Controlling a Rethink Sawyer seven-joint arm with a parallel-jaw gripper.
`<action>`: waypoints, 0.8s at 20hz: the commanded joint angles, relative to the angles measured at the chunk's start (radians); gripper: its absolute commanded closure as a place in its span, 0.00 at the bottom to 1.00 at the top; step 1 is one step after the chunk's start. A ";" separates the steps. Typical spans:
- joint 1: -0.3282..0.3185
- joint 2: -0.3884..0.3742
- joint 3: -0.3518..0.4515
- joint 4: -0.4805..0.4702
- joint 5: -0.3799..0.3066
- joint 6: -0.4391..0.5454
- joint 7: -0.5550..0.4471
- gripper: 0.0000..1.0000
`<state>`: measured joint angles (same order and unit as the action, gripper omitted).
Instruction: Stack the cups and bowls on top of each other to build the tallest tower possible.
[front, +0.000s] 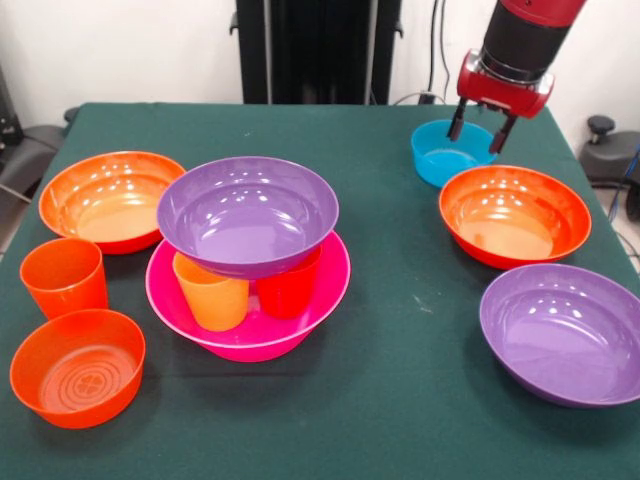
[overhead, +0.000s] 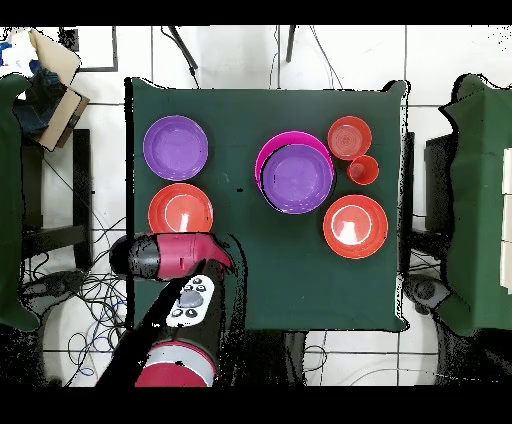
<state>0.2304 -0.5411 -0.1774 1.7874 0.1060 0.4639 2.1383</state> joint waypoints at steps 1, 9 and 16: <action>-0.037 -0.024 0.141 0.099 -0.006 -0.039 0.065 0.00; -0.099 0.019 0.233 0.152 -0.027 -0.170 0.049 0.00; -0.139 0.032 0.305 0.178 -0.039 -0.209 0.039 0.00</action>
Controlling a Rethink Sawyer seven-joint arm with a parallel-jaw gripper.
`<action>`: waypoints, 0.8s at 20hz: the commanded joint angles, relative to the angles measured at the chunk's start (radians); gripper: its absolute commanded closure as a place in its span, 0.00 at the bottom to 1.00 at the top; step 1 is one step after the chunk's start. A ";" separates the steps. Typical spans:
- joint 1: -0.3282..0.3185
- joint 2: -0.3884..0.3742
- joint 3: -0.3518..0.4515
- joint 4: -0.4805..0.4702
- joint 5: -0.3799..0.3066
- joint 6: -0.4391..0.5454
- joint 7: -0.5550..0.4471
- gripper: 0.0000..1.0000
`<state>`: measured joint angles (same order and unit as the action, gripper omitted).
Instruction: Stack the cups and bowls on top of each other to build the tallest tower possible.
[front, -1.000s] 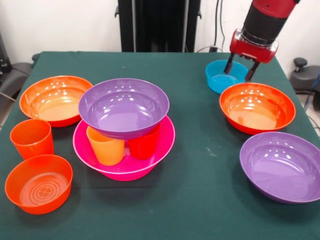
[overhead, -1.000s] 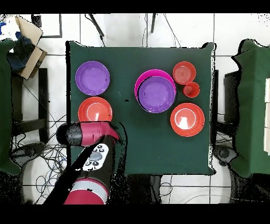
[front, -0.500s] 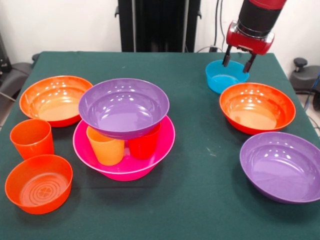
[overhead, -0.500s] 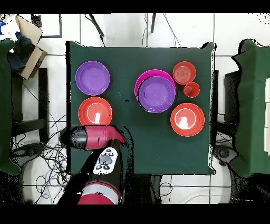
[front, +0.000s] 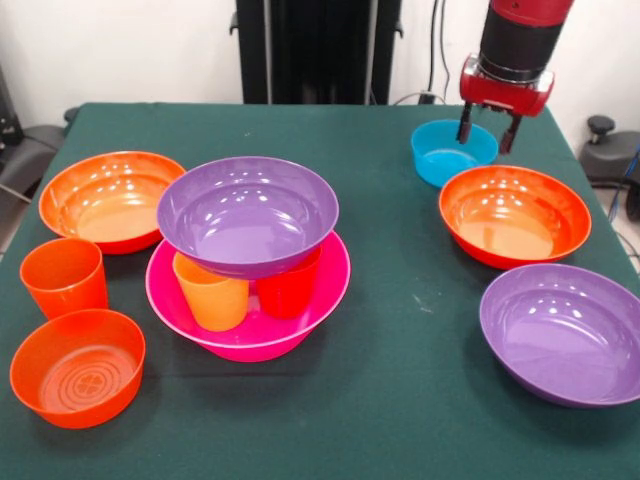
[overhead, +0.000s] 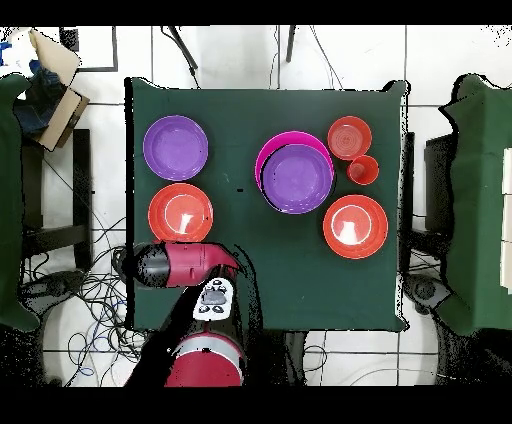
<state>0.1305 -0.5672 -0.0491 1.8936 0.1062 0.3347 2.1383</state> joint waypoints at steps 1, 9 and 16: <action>-0.047 0.056 0.186 0.076 -0.044 -0.082 0.034 0.00; -0.030 0.064 0.152 0.062 -0.070 -0.056 0.043 0.00; 0.071 0.120 -0.010 -0.002 -0.082 -0.025 0.095 0.00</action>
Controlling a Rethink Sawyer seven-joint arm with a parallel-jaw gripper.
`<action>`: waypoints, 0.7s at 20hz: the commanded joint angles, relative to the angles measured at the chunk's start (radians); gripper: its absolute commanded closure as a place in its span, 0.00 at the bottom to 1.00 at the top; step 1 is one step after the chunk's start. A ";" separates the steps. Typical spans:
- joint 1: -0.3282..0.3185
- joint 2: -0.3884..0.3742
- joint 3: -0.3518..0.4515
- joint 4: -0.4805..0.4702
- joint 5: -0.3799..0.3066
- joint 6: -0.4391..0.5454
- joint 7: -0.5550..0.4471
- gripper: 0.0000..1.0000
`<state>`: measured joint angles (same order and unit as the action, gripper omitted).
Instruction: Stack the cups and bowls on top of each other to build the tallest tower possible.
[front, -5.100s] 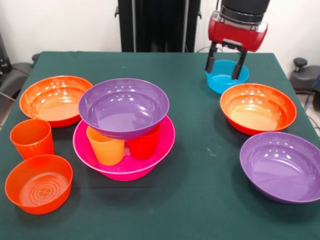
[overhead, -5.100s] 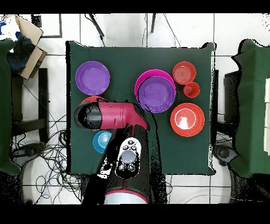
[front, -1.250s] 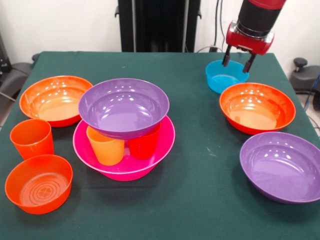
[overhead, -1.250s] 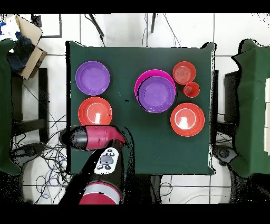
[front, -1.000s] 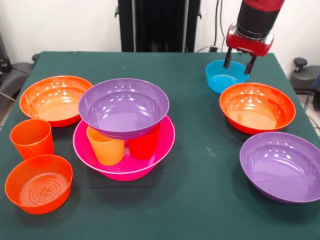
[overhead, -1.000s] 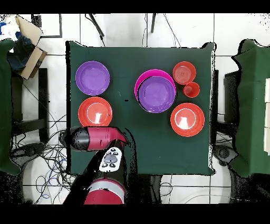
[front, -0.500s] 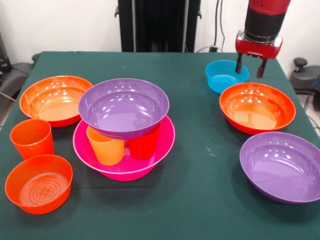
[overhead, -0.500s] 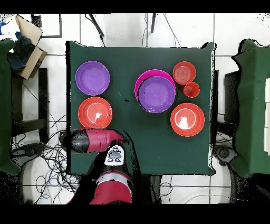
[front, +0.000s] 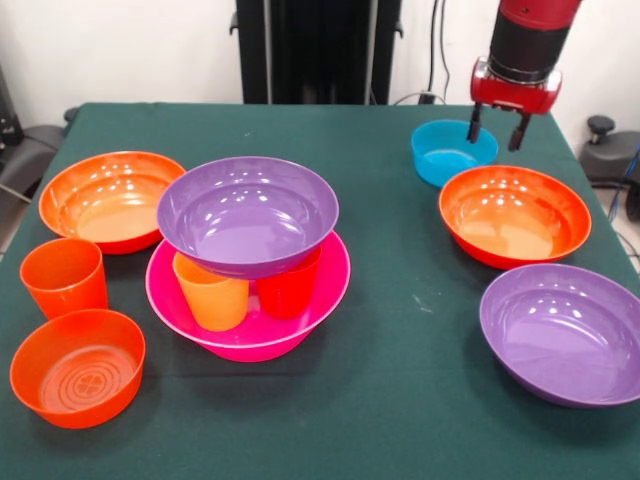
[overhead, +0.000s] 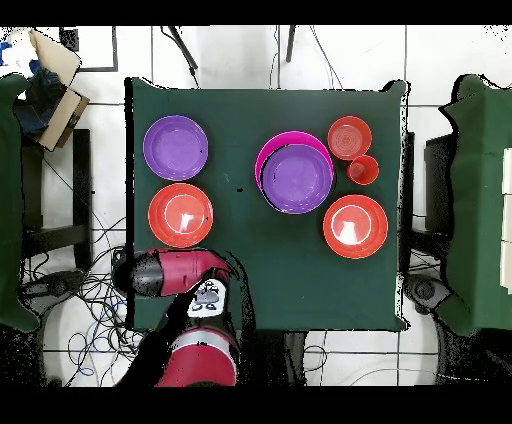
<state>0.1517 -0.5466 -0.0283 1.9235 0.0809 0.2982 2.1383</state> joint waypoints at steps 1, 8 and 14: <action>0.052 0.110 -0.040 -0.038 -0.059 0.001 0.093 0.00; 0.033 0.174 -0.032 -0.074 -0.061 -0.067 0.070 0.00; -0.011 0.200 0.038 -0.084 -0.061 -0.107 0.048 0.00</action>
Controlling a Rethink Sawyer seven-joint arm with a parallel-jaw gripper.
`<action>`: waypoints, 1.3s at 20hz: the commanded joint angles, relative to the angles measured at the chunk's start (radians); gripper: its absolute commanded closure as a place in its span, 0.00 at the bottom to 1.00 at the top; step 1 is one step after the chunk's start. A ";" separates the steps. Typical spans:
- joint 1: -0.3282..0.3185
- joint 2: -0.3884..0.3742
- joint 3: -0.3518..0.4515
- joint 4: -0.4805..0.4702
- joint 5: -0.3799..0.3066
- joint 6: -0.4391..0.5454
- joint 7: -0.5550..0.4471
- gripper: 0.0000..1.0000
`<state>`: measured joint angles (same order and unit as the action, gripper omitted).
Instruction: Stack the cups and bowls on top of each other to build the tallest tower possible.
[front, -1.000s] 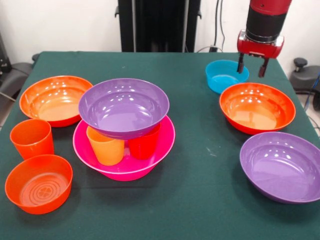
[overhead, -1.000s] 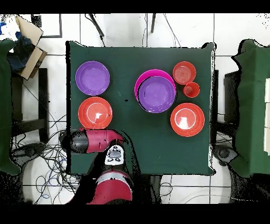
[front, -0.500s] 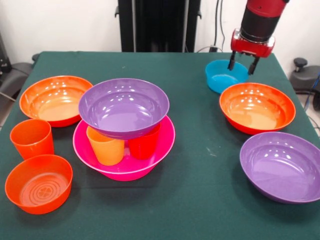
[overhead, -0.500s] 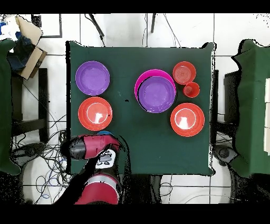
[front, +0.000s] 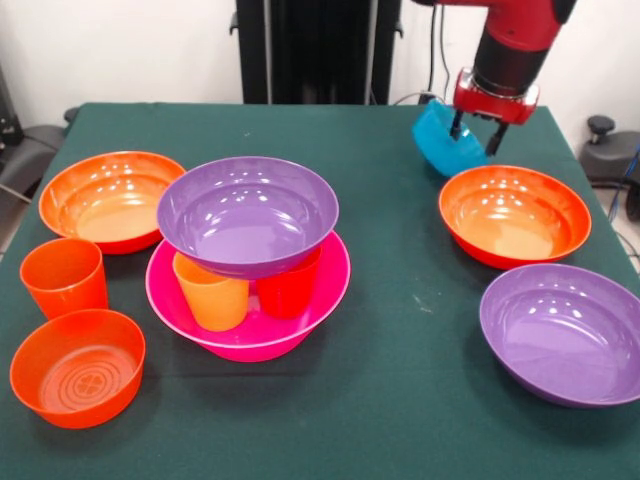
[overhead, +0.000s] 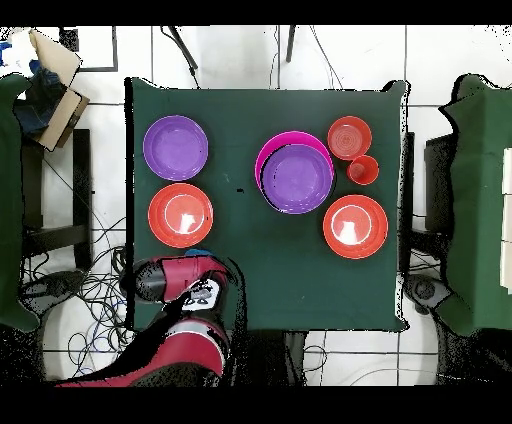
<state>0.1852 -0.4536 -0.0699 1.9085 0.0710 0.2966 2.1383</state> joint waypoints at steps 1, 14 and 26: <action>-0.049 0.111 0.088 -0.072 -0.052 -0.111 0.046 0.00; -0.109 0.060 0.194 -0.039 -0.054 -0.061 0.032 0.00; -0.078 -0.016 0.111 -0.097 -0.069 0.112 0.012 0.00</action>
<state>0.0856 -0.4322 0.0105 1.9107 0.0474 0.2930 2.1383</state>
